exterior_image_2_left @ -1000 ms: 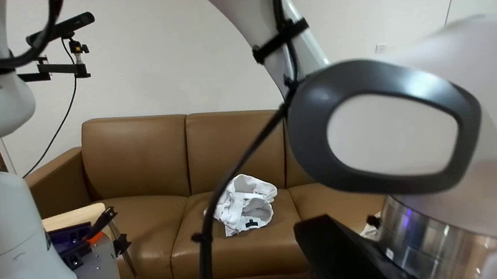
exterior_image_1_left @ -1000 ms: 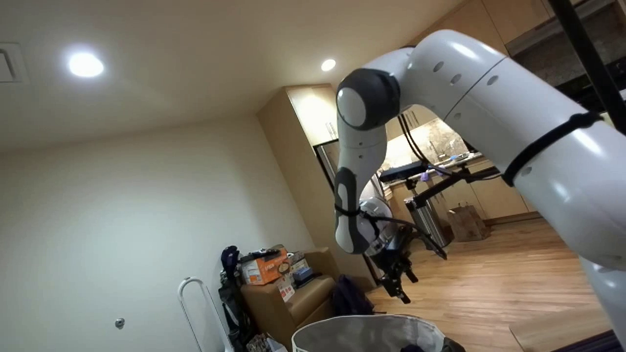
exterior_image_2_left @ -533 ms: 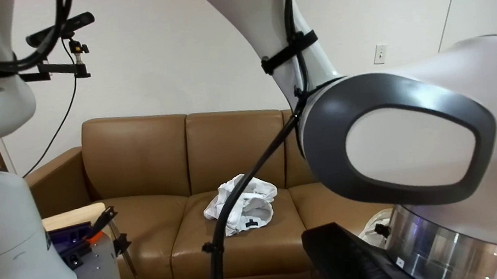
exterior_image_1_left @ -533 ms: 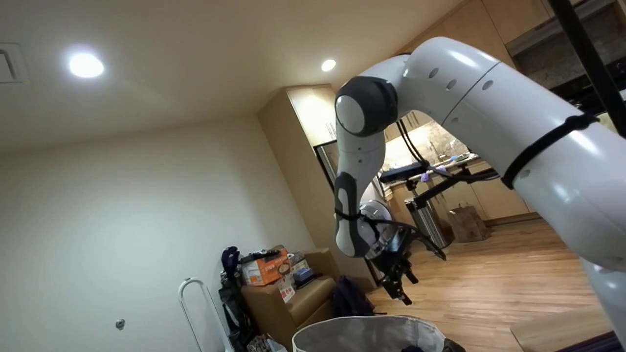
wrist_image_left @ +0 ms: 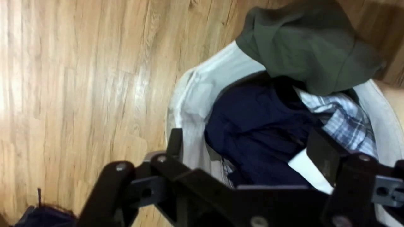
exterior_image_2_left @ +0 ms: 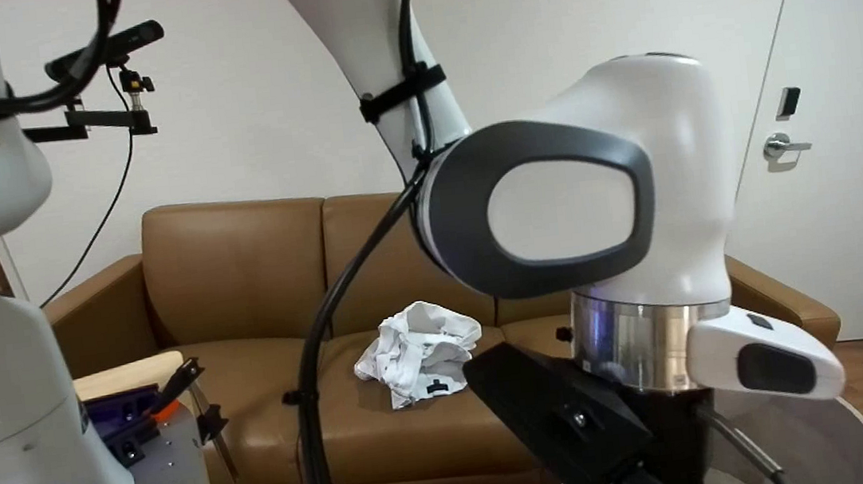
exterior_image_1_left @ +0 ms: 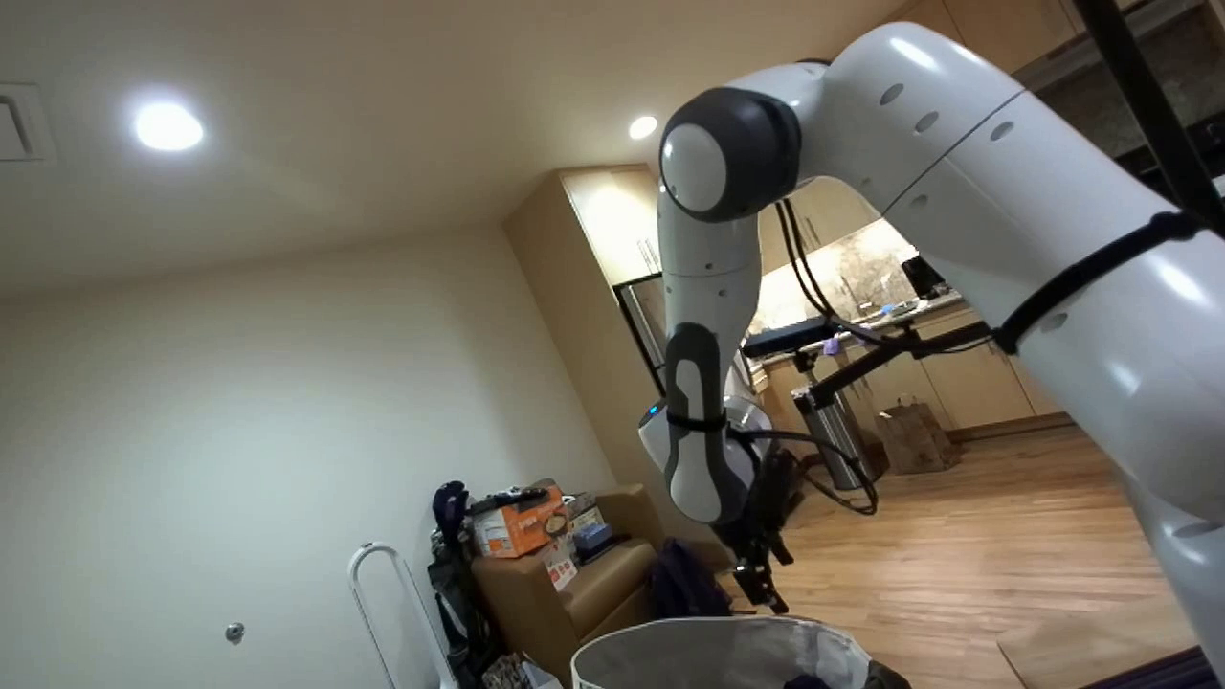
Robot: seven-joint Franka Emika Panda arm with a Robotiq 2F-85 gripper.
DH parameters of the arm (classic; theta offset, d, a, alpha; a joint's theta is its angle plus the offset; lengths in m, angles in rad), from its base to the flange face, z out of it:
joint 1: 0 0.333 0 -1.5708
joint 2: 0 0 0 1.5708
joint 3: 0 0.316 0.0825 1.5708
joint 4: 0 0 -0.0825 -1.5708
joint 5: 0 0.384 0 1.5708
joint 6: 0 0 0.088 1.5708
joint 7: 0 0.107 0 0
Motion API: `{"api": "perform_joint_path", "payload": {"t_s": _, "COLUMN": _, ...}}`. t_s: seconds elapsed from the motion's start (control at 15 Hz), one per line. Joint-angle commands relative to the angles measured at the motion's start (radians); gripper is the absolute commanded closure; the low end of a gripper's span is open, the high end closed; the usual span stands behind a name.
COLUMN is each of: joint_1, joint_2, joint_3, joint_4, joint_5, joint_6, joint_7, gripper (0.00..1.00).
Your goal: Take the black clothing out of the pink laundry bag and place it on top of the white clothing on the sofa
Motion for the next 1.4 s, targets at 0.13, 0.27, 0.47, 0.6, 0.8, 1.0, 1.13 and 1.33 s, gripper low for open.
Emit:
{"api": "perform_joint_path", "payload": {"t_s": 0.13, "joint_1": -0.215, "joint_2": 0.158, "joint_3": 0.271, "joint_4": -0.081, "joint_5": 0.321, "joint_6": 0.439, "joint_7": -0.185, "gripper": 0.0}}
{"api": "perform_joint_path", "payload": {"t_s": 0.27, "joint_1": -0.338, "joint_2": 0.273, "joint_3": 0.421, "joint_4": -0.046, "joint_5": 0.454, "joint_6": 0.478, "joint_7": -0.305, "gripper": 0.0}}
{"api": "perform_joint_path", "payload": {"t_s": 0.47, "joint_1": -0.347, "joint_2": 0.272, "joint_3": 0.414, "joint_4": -0.062, "joint_5": 0.33, "joint_6": 0.446, "joint_7": -0.205, "gripper": 0.0}}
{"api": "perform_joint_path", "payload": {"t_s": 0.6, "joint_1": -0.343, "joint_2": 0.271, "joint_3": 0.399, "joint_4": -0.054, "joint_5": 0.323, "joint_6": 0.448, "joint_7": -0.203, "gripper": 0.0}}
{"api": "perform_joint_path", "payload": {"t_s": 0.8, "joint_1": -0.327, "joint_2": 0.253, "joint_3": 0.396, "joint_4": -0.055, "joint_5": 0.325, "joint_6": 0.446, "joint_7": -0.199, "gripper": 0.0}}
{"api": "perform_joint_path", "payload": {"t_s": 1.0, "joint_1": -0.335, "joint_2": 0.328, "joint_3": 0.405, "joint_4": 0.033, "joint_5": 0.307, "joint_6": 0.421, "joint_7": -0.208, "gripper": 0.0}}
{"api": "perform_joint_path", "payload": {"t_s": 1.13, "joint_1": -0.355, "joint_2": 0.427, "joint_3": 0.394, "joint_4": 0.167, "joint_5": 0.309, "joint_6": 0.383, "joint_7": -0.205, "gripper": 0.0}}
{"api": "perform_joint_path", "payload": {"t_s": 1.33, "joint_1": -0.402, "joint_2": 0.558, "joint_3": 0.399, "joint_4": 0.355, "joint_5": 0.303, "joint_6": 0.339, "joint_7": -0.236, "gripper": 0.0}}
